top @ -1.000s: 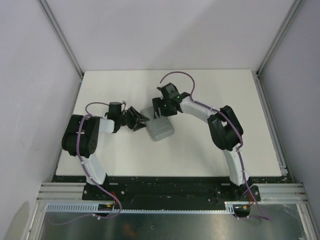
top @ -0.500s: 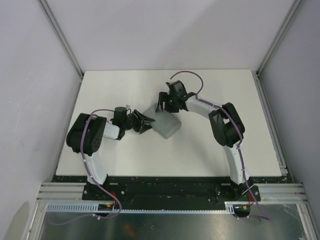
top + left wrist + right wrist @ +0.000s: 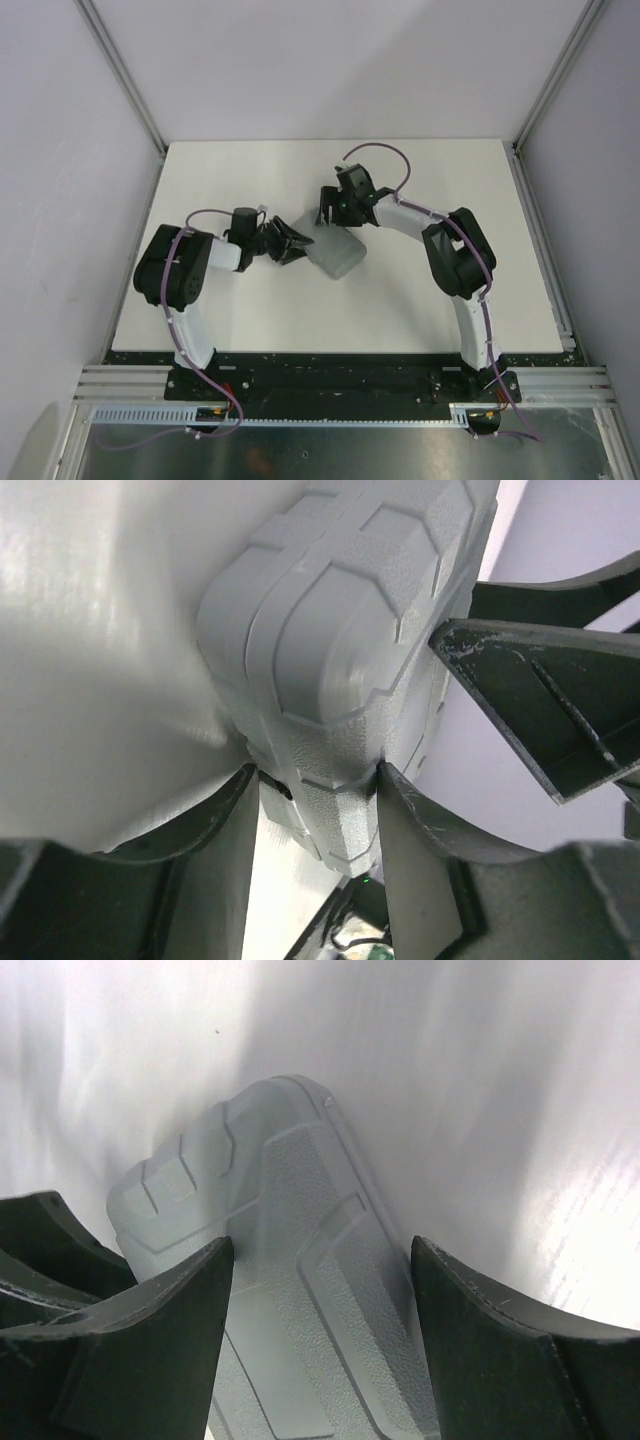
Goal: Pack the tool kit
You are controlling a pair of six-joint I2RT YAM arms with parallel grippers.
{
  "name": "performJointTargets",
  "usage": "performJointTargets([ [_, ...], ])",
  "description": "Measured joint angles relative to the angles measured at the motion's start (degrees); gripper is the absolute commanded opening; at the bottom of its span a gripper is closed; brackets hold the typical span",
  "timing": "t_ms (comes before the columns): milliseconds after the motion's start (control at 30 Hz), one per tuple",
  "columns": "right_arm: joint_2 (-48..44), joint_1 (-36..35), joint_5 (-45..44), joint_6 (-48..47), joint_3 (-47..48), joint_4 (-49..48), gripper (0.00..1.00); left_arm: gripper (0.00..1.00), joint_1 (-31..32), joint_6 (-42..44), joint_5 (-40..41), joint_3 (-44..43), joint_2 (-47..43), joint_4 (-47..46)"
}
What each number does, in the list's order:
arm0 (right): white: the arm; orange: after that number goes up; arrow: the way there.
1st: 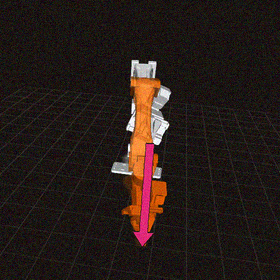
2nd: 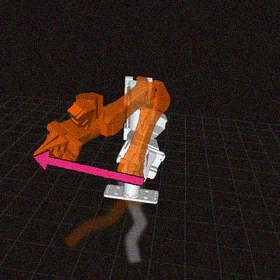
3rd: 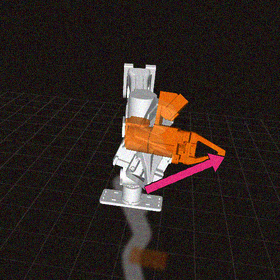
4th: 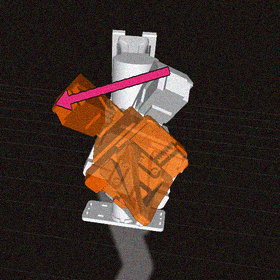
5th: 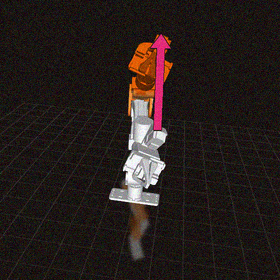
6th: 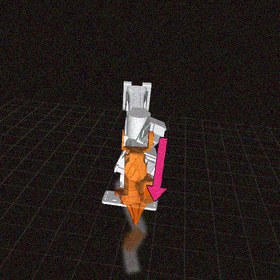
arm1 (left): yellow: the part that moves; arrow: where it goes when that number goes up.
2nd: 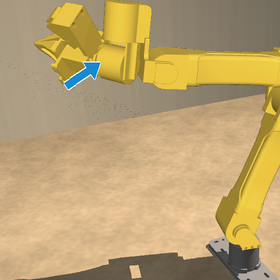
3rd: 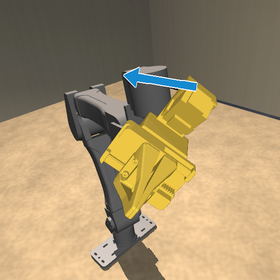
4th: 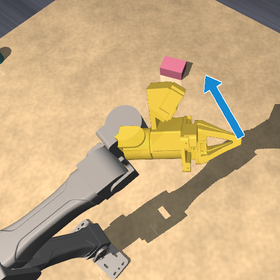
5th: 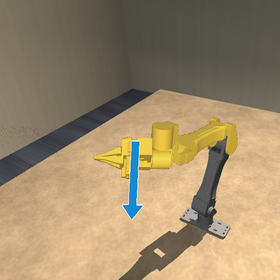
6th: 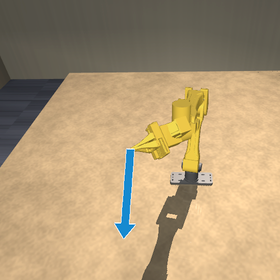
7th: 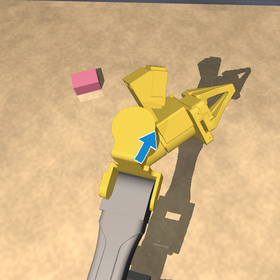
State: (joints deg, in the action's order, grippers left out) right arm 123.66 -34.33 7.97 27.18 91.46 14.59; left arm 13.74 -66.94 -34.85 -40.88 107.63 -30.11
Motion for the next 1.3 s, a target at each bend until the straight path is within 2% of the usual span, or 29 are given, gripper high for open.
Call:
performJointTargets([
  [300, -5.81, -0.74, -4.87, -5.51, -6.1, 2.1, 0.78, 0.36, 1.27, 13.2, 0.09, -12.92, 1.16, 20.55],
  [600, -11.26, -2.38, -4.66, -10.12, -12.76, 3.23, 0.87, 0.34, 0.44, 16.94, -2.64, -18.88, 4.52, 25.81],
  [667, -11.74, -2.38, -3.41, -10.27, -13.7, 3.39, 0.86, 0.41, 0.33, 17.75, -2.71, -19.87, 5.05, 26.08],
  [800, -10.8, -2.6, -1.18, -10.08, -13.94, 4.07, 0.84, 0.72, -0.22, 18.64, -1.11, -20.61, 5.31, 25.79],
  [900, -10.05, -2.86, -0.76, -8.2, -13.75, 3.76, 0.8, 0.86, -0.63, 19.06, 0.81, -20.28, 5.14, 25.99],
  [967, -9.11, -3.52, 1.09, -6.12, -13.57, 2.82, 0.78, 0.89, -0.35, 19.26, 2.14, -20.0, 3.96, 25.09],
  [1167, -6.29, -4.2, 6.73, 1.97, -13.16, 0.11, 0.71, 0.9, -0.66, 21.51, 8.46, -15.08, -1.75, 25.35],
  [1300, -4.92, -4.33, 10.67, 5.16, -13.16, -1.07, 0.71, 0.98, -0.48, 23.32, 14.32, -13.53, -5.22, 29.22],
])
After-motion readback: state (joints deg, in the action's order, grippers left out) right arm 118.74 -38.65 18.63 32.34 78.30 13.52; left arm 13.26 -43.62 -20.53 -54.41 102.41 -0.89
